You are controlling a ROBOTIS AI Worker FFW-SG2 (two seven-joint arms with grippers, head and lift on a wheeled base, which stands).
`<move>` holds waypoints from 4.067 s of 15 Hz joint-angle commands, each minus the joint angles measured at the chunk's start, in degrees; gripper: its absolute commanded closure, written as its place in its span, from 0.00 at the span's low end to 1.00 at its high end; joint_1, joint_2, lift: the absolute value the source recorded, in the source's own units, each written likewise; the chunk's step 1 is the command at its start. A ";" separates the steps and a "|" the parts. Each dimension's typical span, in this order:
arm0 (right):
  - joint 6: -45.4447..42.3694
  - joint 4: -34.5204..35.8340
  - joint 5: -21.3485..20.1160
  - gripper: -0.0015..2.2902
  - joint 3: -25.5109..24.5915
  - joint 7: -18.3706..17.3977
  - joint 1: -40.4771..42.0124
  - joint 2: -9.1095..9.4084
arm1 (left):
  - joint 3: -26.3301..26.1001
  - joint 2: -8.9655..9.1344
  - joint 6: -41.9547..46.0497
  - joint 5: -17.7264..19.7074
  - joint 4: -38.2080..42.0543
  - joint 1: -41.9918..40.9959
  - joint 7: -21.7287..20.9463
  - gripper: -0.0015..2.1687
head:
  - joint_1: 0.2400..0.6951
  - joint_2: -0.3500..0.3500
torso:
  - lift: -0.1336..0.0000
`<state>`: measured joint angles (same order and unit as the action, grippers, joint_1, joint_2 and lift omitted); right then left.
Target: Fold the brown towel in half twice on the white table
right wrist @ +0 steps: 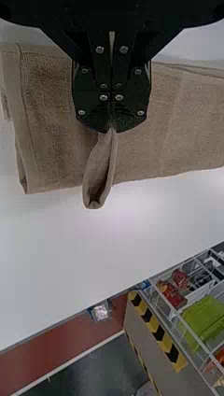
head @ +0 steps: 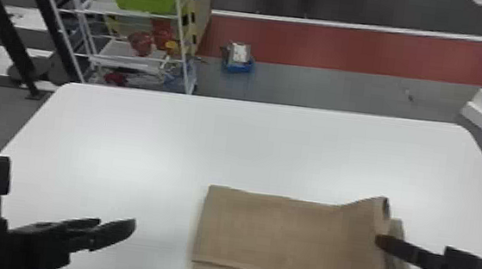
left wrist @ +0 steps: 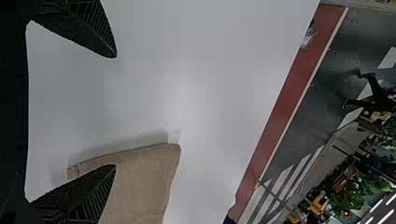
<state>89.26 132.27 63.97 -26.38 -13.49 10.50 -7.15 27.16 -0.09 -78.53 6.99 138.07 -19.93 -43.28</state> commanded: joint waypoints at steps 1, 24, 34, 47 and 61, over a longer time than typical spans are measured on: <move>0.82 1.42 2.13 0.57 -2.54 -0.22 0.05 -0.15 | -0.09 0.24 -0.01 -0.13 0.18 -0.37 -0.14 0.02 | 1.00 0.63 | 0.07; 0.82 3.17 -13.78 0.03 -6.84 5.23 4.62 -0.85 | -1.40 0.24 -0.01 -1.36 0.53 -0.29 0.30 0.02 | 1.00 0.43 | 0.07; 0.82 4.05 -29.60 0.09 -6.49 17.89 9.19 -0.76 | -2.28 0.24 1.04 -0.13 0.36 -0.90 0.47 0.02 | 1.00 0.34 | 0.07; 0.82 2.12 -30.48 0.25 -8.34 22.90 1.98 0.11 | -7.38 0.24 2.27 -1.10 1.41 -2.57 2.14 0.07 | 1.00 0.26 | 0.07; 0.82 -7.81 -33.82 0.44 -1.40 23.95 -2.33 -0.32 | -9.14 0.24 8.60 0.66 4.14 -5.47 2.41 0.07 | 1.00 0.24 | 0.07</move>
<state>89.26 125.62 31.01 -29.24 10.46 8.55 -7.47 17.43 -0.09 -70.16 7.30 142.20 -25.33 -40.75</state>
